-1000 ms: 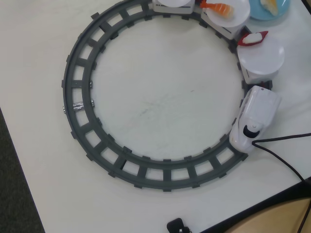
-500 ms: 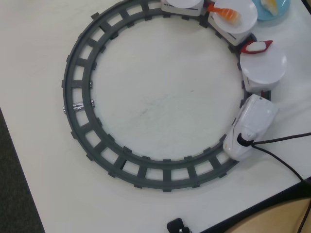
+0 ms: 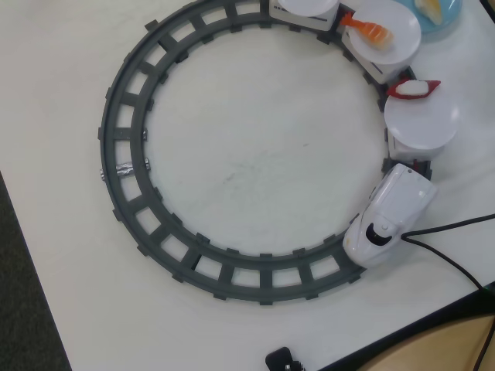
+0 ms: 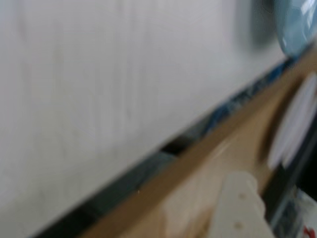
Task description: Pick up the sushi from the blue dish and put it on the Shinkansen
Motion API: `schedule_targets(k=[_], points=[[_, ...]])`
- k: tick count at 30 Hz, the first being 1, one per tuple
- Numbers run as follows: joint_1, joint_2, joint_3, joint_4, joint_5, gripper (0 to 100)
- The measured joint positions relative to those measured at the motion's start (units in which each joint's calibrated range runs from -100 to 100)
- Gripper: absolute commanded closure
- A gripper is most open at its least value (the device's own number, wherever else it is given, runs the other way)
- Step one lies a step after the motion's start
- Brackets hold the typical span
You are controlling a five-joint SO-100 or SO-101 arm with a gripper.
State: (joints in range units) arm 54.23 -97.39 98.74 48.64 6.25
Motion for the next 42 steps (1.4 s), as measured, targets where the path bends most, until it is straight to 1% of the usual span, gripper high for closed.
schedule_targets(k=[4,6,9,14,18,21,24,29,34,36,42], points=[[0.39,5.14,-2.25,-3.41,0.94,67],[1.73,10.27,-4.68,-6.65,1.05,67],[1.18,20.97,-10.54,-12.16,1.05,67],[1.97,43.12,-24.94,-16.97,1.05,67],[1.34,58.44,-38.45,-17.24,1.05,67],[0.95,67.28,-48.36,-17.24,2.35,67],[-1.02,75.28,-57.27,-17.24,5.75,67],[-2.68,86.15,-66.37,-17.24,13.12,67],[-6.93,93.47,-68.26,-17.06,22.48,67],[-7.96,95.66,-68.71,-15.22,25.73,67],[-12.84,97.77,-69.07,-8.92,33.20,67]])
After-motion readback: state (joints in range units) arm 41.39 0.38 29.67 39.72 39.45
